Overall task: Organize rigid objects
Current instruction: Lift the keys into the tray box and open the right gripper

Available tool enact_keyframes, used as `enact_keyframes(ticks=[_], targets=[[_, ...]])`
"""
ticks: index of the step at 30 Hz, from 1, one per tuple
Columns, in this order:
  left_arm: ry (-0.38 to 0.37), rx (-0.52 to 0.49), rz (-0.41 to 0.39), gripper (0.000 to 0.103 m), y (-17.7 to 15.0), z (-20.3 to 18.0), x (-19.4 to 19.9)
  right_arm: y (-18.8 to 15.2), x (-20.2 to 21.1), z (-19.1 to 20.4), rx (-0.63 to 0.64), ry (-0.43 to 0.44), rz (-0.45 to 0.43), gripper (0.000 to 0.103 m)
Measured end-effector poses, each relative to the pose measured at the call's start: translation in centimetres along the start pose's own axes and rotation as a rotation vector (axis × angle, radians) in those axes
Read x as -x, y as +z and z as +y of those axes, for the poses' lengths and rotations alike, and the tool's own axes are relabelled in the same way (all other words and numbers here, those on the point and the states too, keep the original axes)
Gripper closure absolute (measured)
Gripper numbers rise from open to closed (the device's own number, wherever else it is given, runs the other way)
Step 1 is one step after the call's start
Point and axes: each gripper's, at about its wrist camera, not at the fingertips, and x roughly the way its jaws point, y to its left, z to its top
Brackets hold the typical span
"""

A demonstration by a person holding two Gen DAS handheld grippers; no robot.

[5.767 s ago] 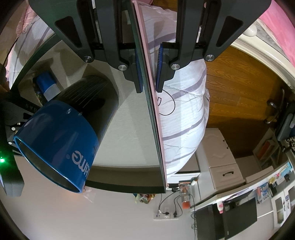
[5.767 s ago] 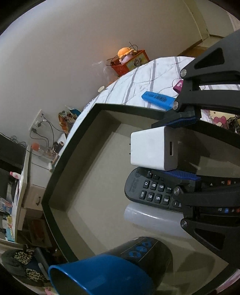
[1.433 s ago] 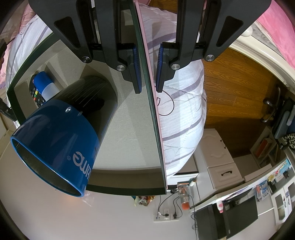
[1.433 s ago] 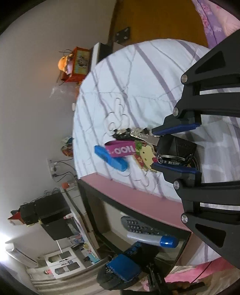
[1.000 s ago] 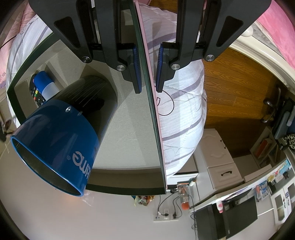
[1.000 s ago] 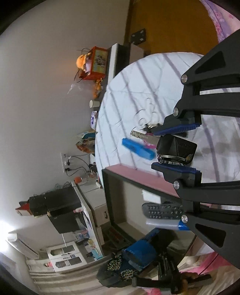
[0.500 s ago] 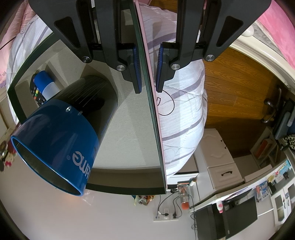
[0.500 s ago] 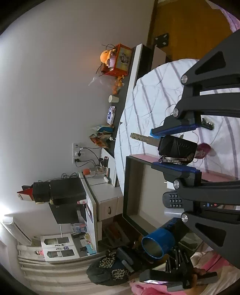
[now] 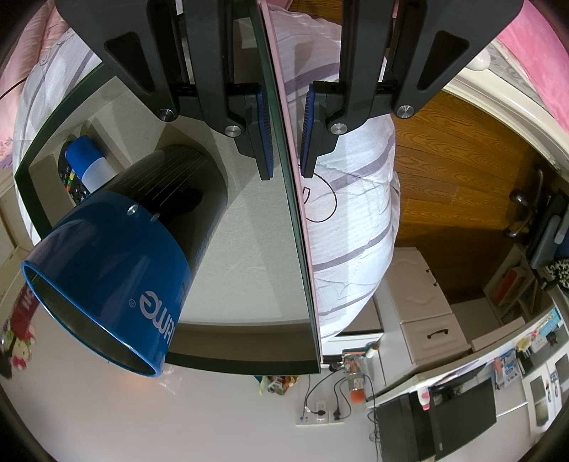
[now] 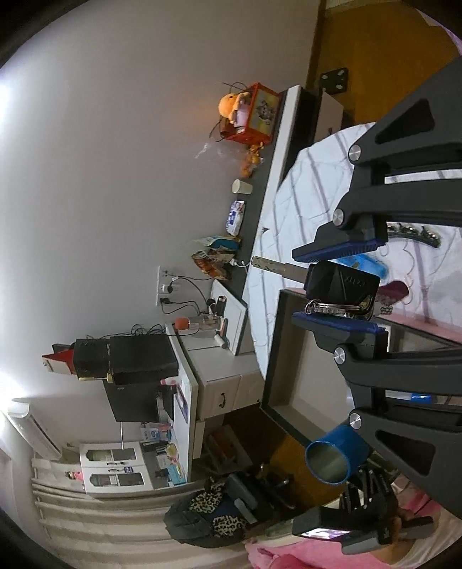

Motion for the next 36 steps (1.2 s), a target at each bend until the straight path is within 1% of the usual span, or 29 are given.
enact_keyframes(ticks=[5,14,17,19,23,28,31,36], targets=[[0.000,0.000,0.000,0.087,0.0,0.0,0.0,1.4,-0.5,1.1,0.022,0.017,-0.011,0.073],[-0.002,-0.003,0.000,0.087,0.1,0.0,0.0,3.7,-3.2,4.3,0.075,0.097,0.003,0.073],[-0.001,-0.003,0.000,0.087,0.1,0.0,0.0,3.9,-5.0,5.5,0.110,0.104,0.032,0.073],[-0.002,-0.003,0.000,0.087,0.1,0.0,0.0,3.6,-6.7,6.0,0.127,0.101,0.077,0.073],[-0.002,-0.003,0.000,0.087,0.1,0.0,0.0,2.2,-9.7,6.3,0.140,0.093,0.160,0.073],[0.002,-0.003,0.000,0.087,0.1,-0.1,0.0,0.1,-11.7,6.5,0.143,0.091,0.255,0.073],[0.004,-0.004,0.000,0.087,0.2,-0.3,0.0,-0.6,-12.4,6.7,0.152,0.087,0.289,0.073],[0.004,-0.004,0.001,0.087,0.2,-0.3,0.0,-0.5,-12.4,6.4,0.135,0.082,0.296,0.073]])
